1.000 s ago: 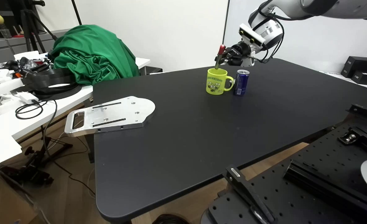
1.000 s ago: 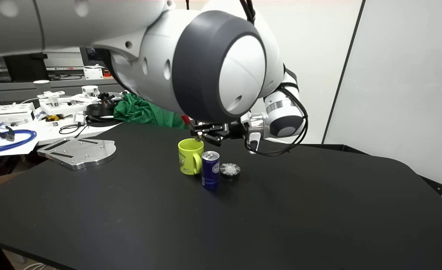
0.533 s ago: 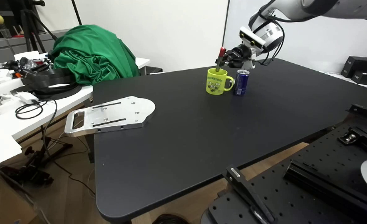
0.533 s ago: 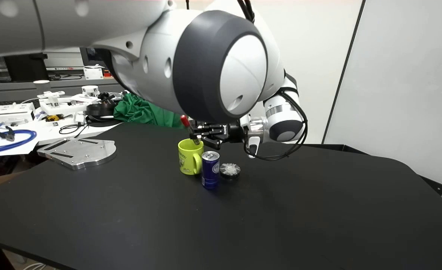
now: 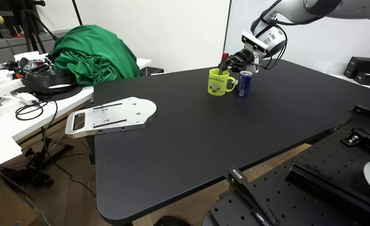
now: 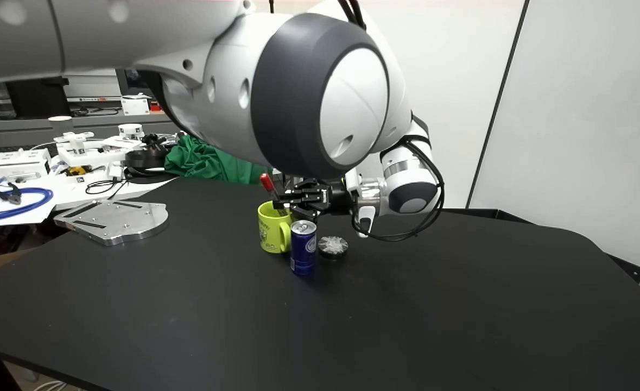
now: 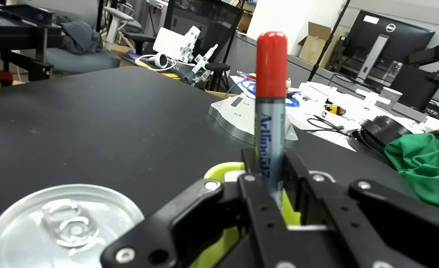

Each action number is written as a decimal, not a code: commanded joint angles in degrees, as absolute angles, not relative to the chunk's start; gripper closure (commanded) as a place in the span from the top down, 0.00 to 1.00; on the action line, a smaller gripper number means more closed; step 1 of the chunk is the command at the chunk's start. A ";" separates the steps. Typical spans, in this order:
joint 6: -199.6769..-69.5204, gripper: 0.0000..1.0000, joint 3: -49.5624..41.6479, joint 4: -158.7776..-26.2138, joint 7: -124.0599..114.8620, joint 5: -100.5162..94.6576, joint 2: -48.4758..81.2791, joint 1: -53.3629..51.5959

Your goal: Pick up the marker and put it in the cup

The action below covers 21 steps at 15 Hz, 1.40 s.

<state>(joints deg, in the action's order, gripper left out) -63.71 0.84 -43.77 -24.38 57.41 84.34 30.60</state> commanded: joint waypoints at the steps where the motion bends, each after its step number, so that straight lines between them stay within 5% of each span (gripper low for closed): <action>1: -62.94 0.46 0.60 -42.84 -26.35 57.85 84.34 30.84; 10: -60.39 0.99 1.90 -37.82 -27.89 58.75 84.95 31.51; 21: -58.41 1.00 2.46 -36.51 -24.86 59.44 82.25 31.34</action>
